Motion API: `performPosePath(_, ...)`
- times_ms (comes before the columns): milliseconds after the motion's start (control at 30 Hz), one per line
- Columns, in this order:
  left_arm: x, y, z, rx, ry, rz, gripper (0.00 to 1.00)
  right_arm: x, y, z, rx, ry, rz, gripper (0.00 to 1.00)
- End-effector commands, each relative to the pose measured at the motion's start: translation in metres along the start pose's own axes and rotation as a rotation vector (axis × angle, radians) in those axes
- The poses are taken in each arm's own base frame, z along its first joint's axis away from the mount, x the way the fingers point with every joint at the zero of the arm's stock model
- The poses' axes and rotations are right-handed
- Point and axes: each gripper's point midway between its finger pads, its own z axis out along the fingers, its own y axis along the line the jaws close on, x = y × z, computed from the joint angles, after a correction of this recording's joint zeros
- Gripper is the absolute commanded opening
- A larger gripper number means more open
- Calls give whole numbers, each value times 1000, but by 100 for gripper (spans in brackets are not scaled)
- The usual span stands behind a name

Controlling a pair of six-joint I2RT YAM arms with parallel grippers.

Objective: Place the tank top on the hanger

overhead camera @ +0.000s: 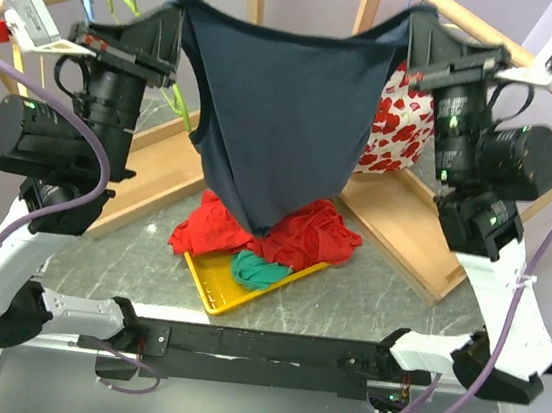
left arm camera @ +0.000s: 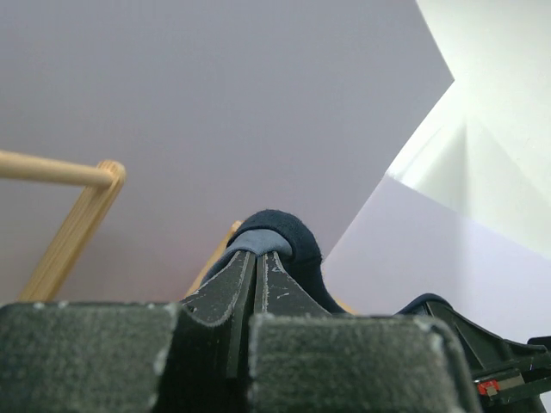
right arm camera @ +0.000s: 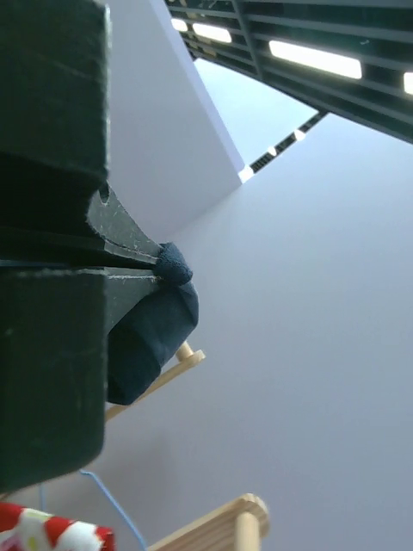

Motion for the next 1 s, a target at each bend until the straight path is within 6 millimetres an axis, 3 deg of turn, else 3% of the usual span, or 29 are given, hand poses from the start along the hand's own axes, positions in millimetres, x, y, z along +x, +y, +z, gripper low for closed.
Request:
performPosePath(0, -38, -17, 7, 56, -102, 34, 1, -26, 14, 18, -5, -71, -41, 0)
performPosePath(333, -4, -9, 18, 29, -47, 143, 1, -24, -4, 33, 90, -58, -130, 0)
performPosePath(400, 6, -4, 18, 16, -21, 164, 1, -9, -15, 29, 120, -9, -135, 0)
performPosePath(433, 9, 0, 17, 6, -10, 168, 1, 11, -29, 20, 146, 45, -146, 0)
performPosePath(500, 43, 16, 11, -9, 66, 169, 1, 36, -44, 5, 167, 101, -112, 0)
performPosePath(533, 67, 32, 3, -27, 122, 188, 1, 68, -67, -17, 200, 177, -120, 0)
performPosePath(600, 103, 51, -12, -63, 219, 139, 2, 98, -87, -42, 228, 230, -65, 0)
performPosePath(633, 134, 69, -29, -72, 295, 142, 2, 131, -117, -72, 283, 306, -72, 0)
performPosePath(700, 173, 91, -56, -115, 407, 76, 3, 165, -141, -105, 333, 375, -17, 0)
performPosePath(733, 209, 111, -85, -117, 510, 72, 3, 199, -169, -141, 373, 463, -28, 0)
performPosePath(800, 247, 131, -119, -156, 620, -3, 3, 229, -196, -175, 436, 524, 0, 0)
performPosePath(833, 283, 156, -157, -178, 728, -2, 3, 256, -222, -208, 495, 595, -16, 0)
performPosePath(900, 310, 179, -190, -247, 803, -54, 2, 283, -239, -237, 532, 672, 10, 0)
performPosePath(933, 329, 201, -218, -293, 860, -51, 2, 303, -254, -259, 568, 739, 4, 0)
performPosePath(967, 337, 203, -231, -303, 893, -89, 2, 313, -256, -269, 570, 782, 12, 0)
